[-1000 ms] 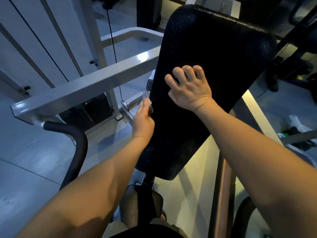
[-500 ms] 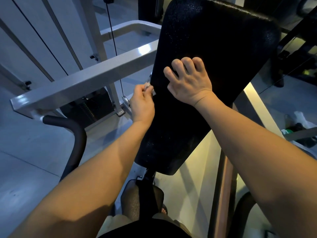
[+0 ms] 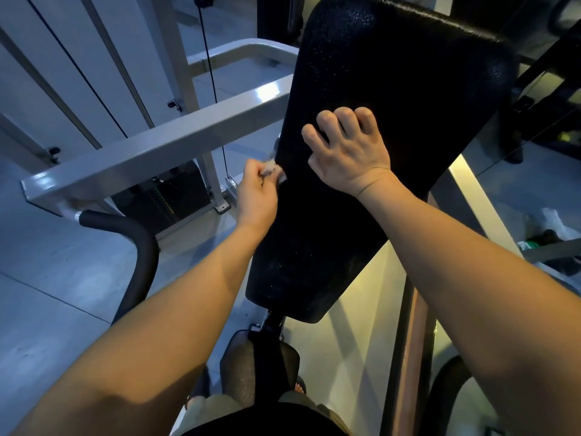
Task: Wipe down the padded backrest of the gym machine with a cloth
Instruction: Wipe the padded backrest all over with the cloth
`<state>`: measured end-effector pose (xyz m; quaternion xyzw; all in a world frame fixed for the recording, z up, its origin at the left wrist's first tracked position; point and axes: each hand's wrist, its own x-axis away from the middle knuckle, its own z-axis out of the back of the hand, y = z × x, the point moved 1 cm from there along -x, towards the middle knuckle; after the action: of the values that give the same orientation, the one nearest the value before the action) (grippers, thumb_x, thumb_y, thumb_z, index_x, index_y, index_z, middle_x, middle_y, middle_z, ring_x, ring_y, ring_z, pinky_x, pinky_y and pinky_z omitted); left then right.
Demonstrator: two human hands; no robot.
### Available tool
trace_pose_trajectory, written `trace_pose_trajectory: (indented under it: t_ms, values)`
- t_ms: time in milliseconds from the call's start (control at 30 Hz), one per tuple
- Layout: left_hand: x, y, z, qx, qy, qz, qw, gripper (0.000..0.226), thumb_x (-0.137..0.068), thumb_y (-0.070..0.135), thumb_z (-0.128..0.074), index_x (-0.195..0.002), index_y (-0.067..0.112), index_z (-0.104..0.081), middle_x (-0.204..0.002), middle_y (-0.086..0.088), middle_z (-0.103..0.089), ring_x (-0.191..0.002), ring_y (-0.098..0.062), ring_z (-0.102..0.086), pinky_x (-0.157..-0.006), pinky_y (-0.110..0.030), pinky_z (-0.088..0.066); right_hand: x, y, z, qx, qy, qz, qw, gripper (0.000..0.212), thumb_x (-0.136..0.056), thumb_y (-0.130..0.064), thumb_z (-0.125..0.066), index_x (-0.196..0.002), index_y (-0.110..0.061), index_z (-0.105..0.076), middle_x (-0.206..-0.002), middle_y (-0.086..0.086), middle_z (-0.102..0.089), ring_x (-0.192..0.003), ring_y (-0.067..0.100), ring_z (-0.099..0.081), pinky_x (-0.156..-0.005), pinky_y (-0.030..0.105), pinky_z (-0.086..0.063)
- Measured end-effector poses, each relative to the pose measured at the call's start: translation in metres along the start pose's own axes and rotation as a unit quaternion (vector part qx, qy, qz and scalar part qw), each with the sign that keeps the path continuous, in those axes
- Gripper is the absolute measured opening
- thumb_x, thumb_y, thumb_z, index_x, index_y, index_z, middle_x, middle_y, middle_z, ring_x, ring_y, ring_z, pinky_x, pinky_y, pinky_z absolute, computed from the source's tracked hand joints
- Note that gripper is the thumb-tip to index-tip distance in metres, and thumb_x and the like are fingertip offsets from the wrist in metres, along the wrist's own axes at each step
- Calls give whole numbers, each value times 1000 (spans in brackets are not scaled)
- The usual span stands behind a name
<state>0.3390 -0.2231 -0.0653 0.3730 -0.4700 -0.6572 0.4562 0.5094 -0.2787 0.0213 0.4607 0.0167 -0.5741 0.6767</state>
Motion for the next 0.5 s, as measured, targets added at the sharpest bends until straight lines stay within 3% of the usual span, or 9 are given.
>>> trace_pose_trajectory:
  t_ms: [133,267,300,367,500]
  values:
    - [-25,6,-1,31,-49,-1,998,17,-106,18,-45,-91,18,-38,-79,7,-51,-71,-11,-48,-65,-29,-42,1,-2,0,-9,-12,3,1000,35,-89,-30,-46,-120,-17,-55,-114,8,-58,-104,30,-42,-89,44,-32]
    - [-26,-67,3,-46,-166,137,976,12,-102,20,-38,-100,32,-41,-90,-11,-55,-76,-21,-50,-63,-35,-42,0,-1,1,-9,-19,5,1000,33,-90,-29,-45,-120,-17,-55,-114,8,-58,-104,30,-44,-88,44,-34]
    - [-24,-78,1,-33,-166,166,972,13,-101,22,-38,-102,34,-43,-94,-16,-56,-77,-22,-51,-65,-38,-44,0,0,0,-11,-19,8,1000,33,-91,-29,-45,-120,-17,-55,-114,8,-58,-104,30,-44,-87,44,-35]
    - [-23,-73,-2,-15,-138,171,975,13,-105,21,-40,-100,32,-44,-89,-8,-55,-78,-18,-51,-67,-35,-45,-1,1,0,-9,-11,8,1000,32,-92,-28,-42,-119,-16,-57,-112,8,-60,-103,30,-44,-87,44,-35]
    - [-20,-29,-4,37,-61,85,994,25,-107,21,-43,-83,28,-39,-73,2,-44,-65,-14,-40,-56,-32,-36,-1,1,-1,-9,-6,8,1000,33,-92,-26,-40,-118,-16,-57,-111,8,-61,-103,30,-43,-88,44,-35]
